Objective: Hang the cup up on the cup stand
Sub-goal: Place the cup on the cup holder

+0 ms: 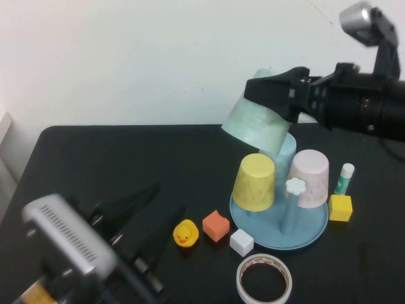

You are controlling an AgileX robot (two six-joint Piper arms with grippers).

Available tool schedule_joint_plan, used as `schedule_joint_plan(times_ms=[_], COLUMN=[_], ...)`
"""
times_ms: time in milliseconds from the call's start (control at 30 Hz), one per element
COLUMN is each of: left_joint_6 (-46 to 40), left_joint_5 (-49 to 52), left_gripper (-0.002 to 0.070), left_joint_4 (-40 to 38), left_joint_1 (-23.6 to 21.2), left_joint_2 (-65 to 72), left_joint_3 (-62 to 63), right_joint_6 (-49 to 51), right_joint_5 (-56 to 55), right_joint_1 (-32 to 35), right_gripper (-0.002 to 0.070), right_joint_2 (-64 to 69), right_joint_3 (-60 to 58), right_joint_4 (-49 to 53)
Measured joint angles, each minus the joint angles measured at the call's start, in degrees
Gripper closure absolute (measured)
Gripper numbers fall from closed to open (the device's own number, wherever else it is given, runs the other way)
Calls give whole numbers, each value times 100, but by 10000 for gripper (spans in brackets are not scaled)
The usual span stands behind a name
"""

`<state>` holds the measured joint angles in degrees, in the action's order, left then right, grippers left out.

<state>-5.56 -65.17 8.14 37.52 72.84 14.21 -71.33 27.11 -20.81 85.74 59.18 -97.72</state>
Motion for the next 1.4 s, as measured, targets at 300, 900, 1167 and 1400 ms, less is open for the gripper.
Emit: schedule_joint_plan(times_ms=[300,900,1167,1400], left_joint_6=[1157,2098,2087,2087], left_joint_5=[-21,10,10,10], left_gripper=[537,675,675,675], left_joint_4=[-96,-115,-129,-129], left_joint_1=[0,0,0,0], left_joint_2=[-932,-968,-968,-968], left_joint_3=[-1273,-1513,-1513,-1513], right_joint_6=[-2507,-1922,-1995,-2792], right_joint_5=[236,-2008,-1939,-1914], right_joint_1=[25,25,25,25], right_gripper=[85,85,85,85], right_joint_2=[-321,-40,314,604], right_joint_3=[-74,-681,-681,-681], right_joint_4=[1666,2241,1793,719])
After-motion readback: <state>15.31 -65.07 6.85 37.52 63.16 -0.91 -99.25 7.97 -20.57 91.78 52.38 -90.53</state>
